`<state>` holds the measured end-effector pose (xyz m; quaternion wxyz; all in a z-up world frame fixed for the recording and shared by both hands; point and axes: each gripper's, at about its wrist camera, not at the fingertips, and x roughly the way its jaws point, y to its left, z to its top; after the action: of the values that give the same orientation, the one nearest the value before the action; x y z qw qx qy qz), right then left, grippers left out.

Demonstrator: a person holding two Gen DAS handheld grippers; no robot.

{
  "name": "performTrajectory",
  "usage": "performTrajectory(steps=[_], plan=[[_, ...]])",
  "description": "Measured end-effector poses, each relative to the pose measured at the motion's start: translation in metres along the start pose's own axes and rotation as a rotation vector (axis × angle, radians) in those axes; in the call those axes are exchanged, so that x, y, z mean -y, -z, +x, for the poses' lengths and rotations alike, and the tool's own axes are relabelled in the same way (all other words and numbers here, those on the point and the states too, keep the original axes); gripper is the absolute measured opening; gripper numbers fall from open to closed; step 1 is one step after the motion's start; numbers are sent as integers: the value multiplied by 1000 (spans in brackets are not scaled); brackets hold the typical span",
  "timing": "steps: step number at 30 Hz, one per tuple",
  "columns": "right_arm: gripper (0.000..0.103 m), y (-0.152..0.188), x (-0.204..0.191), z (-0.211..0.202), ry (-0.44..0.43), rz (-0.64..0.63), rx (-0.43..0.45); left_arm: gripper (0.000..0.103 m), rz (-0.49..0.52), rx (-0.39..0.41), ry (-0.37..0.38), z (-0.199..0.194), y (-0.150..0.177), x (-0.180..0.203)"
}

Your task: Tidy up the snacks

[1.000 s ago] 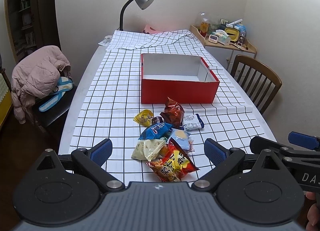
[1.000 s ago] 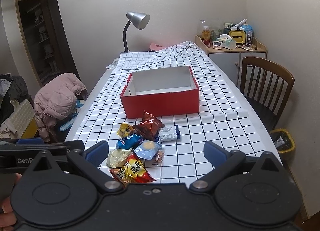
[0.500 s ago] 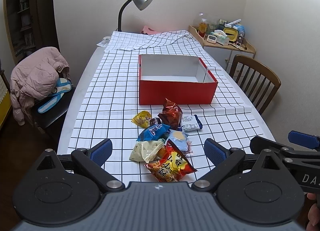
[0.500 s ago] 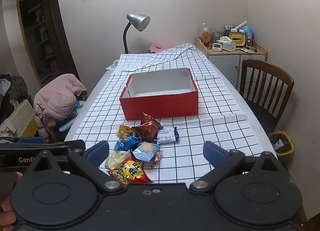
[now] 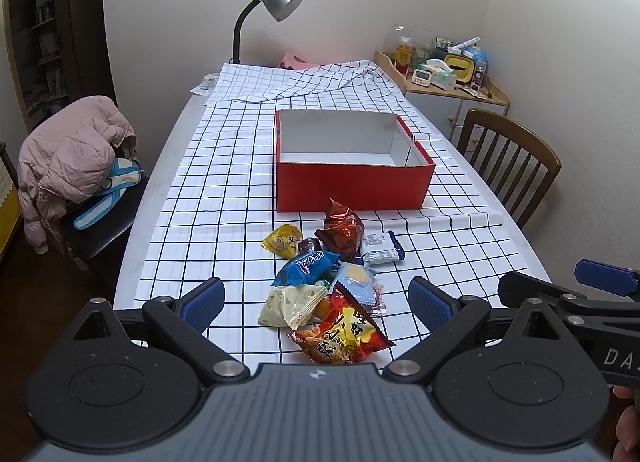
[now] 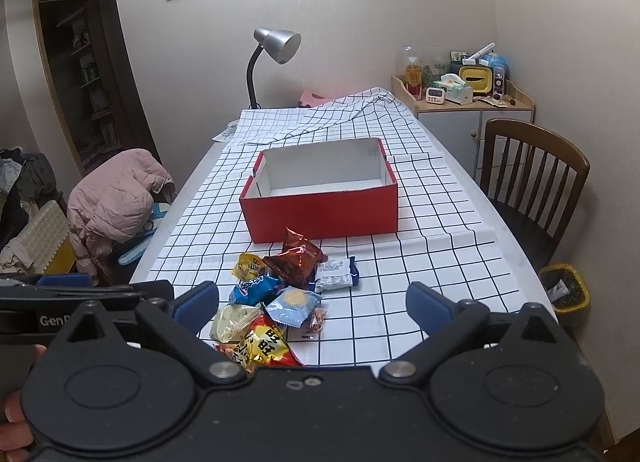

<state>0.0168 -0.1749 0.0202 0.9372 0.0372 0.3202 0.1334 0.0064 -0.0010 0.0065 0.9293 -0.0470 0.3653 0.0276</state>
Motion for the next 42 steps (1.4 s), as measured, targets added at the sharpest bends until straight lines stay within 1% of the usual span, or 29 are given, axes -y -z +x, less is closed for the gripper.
performTrajectory(steps=[7, 13, 18, 22, 26, 29, 32, 35, 37, 42], plan=[[100, 1, -1, 3, -12, -8, -7, 99, -6, -6, 0, 2, 1, -2], [100, -4, 0, 11, -44, -57, -1, 99, 4, -12, 6, 10, -1, -3], [100, -4, 5, 29, -67, -74, -27, 99, -9, -17, 0, 23, -3, -7], [98, -1, 16, 46, -88, -73, -35, 99, -31, 6, -27, 35, -4, -16], [95, 5, 26, 66, -102, -87, -56, 99, -69, -19, -34, 49, -4, -30], [93, 12, 29, 81, -125, -108, -83, 99, -70, -39, -18, 62, 2, -35], [89, 20, 31, 100, -167, -139, -122, 99, -72, -89, -12, 79, 9, -37], [86, 32, 26, 118, -227, -178, -175, 99, -94, -134, 3, 95, 16, -41], [86, 41, 19, 129, -261, -208, -208, 99, -102, -153, -9, 104, 19, -44], [87, 57, -5, 151, -336, -296, -257, 99, -124, -184, -45, 121, 21, -56]])
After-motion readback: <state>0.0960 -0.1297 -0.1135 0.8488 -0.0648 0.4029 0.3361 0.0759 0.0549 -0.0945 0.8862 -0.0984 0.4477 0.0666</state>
